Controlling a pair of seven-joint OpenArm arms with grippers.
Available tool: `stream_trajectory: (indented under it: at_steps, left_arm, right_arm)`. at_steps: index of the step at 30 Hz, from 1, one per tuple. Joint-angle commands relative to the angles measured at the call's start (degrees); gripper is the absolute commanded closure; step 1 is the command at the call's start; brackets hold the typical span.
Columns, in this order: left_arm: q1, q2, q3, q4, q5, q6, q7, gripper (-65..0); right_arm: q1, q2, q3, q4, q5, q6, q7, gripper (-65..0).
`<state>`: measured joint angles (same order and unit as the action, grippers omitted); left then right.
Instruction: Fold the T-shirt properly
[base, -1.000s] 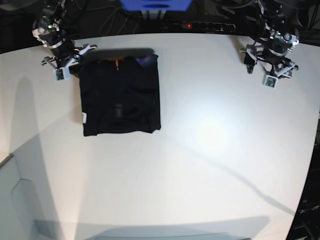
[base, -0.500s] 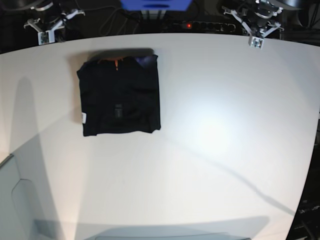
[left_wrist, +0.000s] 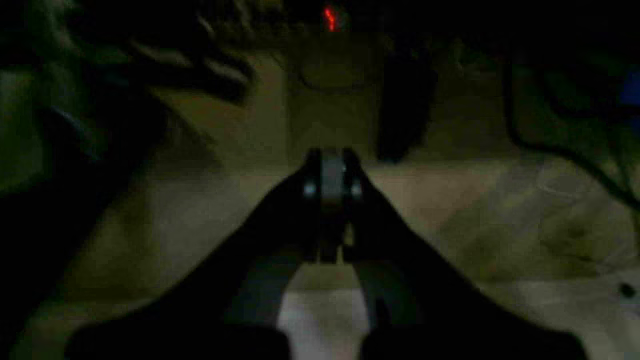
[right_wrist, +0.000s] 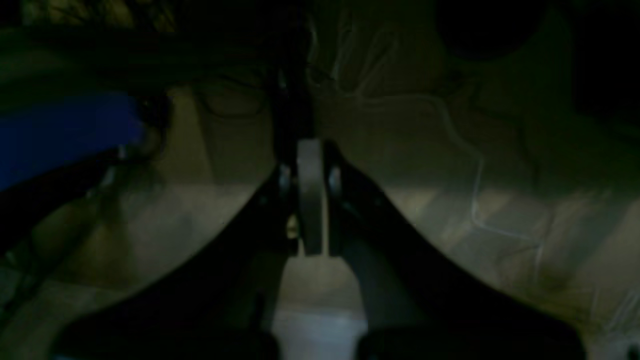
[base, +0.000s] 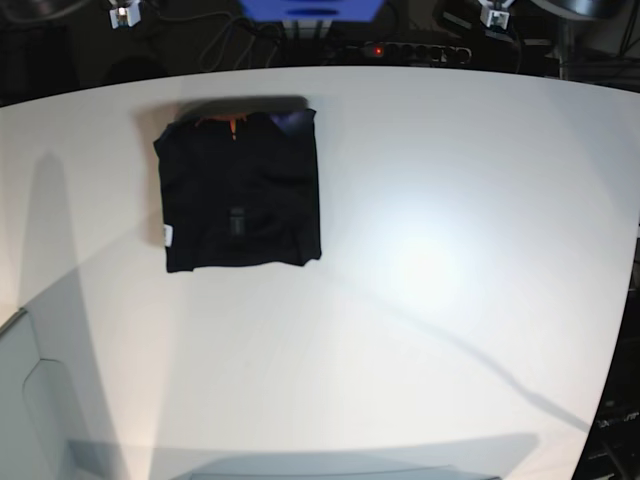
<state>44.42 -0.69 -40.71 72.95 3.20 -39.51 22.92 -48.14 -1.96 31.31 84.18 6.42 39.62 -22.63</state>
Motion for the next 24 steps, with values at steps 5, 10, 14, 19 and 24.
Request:
stream_trajectory:
  at_steps: [5, 10, 14, 19, 24]
  left_arm:
    - [-9.04, -9.20, 5.68, -30.79, -1.49, 2.28, -15.66, 0.0]
    - [-17.74, -13.16, 19.13, -52.77, -1.58, 8.96, -30.70, 0.0]
    - [-23.55, -12.72, 23.52, -60.86, -1.58, 16.87, -31.93, 0.0]
    - [-26.53, -9.29, 24.40, -61.65, -1.14, 22.58, -31.66, 0.0]
    - [-29.08, -7.53, 24.40, -61.74, -1.05, 24.78, -27.71, 0.0]
  right_arm:
    - [4.76, 2.79, -2.78, -16.09, -4.96, 0.38, 10.72, 0.0]
    - [11.88, 5.16, -11.31, -33.76, -14.81, 0.38, 23.56, 0.0]
    - [19.08, 5.87, -12.10, -51.00, -15.07, -7.48, 35.16, 0.0]
    - [29.11, 6.04, -16.50, -72.01, -15.16, -28.32, 45.80, 0.0]
    - [33.06, 3.85, -25.02, -77.46, -15.16, -46.52, 48.44, 0.0]
